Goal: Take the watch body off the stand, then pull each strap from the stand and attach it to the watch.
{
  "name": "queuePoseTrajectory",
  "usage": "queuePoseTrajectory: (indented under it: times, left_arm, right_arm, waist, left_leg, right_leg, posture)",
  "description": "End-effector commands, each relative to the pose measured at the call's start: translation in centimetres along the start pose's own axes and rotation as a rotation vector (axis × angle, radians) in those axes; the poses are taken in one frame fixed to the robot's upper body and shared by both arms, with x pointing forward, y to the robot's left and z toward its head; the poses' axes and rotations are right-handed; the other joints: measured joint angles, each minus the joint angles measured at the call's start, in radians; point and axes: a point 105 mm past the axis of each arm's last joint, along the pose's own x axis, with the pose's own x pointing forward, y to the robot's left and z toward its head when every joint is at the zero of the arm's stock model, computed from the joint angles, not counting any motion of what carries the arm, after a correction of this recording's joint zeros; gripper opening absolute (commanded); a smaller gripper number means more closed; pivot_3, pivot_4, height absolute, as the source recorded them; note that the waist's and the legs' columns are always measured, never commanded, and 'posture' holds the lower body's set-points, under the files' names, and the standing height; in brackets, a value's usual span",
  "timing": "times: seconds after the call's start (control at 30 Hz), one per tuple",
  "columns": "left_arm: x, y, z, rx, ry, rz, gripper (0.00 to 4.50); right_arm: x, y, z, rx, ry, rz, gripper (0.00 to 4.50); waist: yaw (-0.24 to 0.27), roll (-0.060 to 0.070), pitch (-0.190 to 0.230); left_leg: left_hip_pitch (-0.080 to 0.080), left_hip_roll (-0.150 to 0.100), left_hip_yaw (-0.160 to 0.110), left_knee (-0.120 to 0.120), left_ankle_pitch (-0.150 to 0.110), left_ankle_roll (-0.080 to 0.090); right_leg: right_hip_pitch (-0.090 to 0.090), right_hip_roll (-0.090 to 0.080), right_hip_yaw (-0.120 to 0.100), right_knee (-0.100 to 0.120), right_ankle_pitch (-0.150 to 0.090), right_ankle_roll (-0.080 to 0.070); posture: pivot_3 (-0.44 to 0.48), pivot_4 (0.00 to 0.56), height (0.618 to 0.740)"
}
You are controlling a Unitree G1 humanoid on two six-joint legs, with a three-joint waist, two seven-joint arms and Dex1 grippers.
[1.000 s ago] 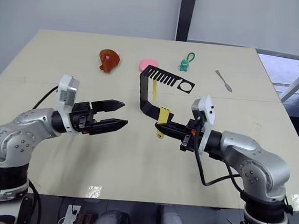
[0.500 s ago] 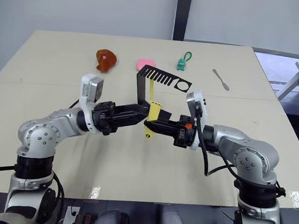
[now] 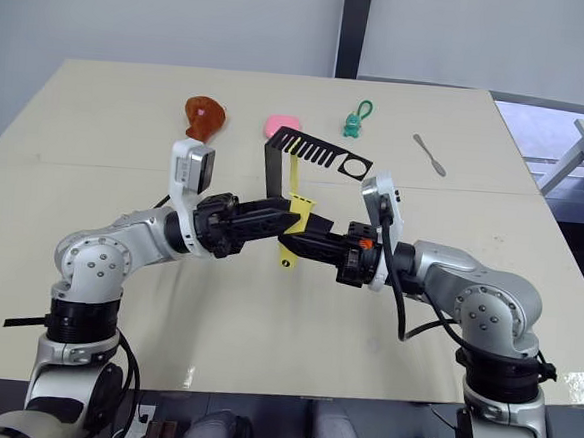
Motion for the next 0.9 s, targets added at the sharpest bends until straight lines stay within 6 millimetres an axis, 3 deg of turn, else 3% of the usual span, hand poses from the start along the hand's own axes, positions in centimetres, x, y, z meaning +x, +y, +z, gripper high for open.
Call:
queuePoseTrajectory:
  times: [0.03,0.9]
  left_arm:
    - [0.47,-0.97,0.89,0.033,-0.020,-0.047,2.10]
    - [0.95,-1.11,0.88,0.037,-0.022,-0.051,2.10]
  right_arm:
    - [0.01,0.39,0.52,-0.014,-0.012,0.013,0.00]
    - [0.02,-0.06,0.82,0.007,-0.041,-0.012,0.00]
  waist:
    - [0.000,0.000,0.000]
    - [-0.001,0.000,0.000]
  left_leg:
    - [0.000,0.000,0.000,0.000,0.000,0.000]
    - [0.000,0.000,0.000,0.000,0.000,0.000]
  right_leg:
    - [0.000,0.000,0.000,0.000,0.000,0.000]
    - [0.000,0.000,0.000,0.000,0.000,0.000]
  posture:
    - [0.000,0.150,0.740]
    - [0.000,0.150,0.740]
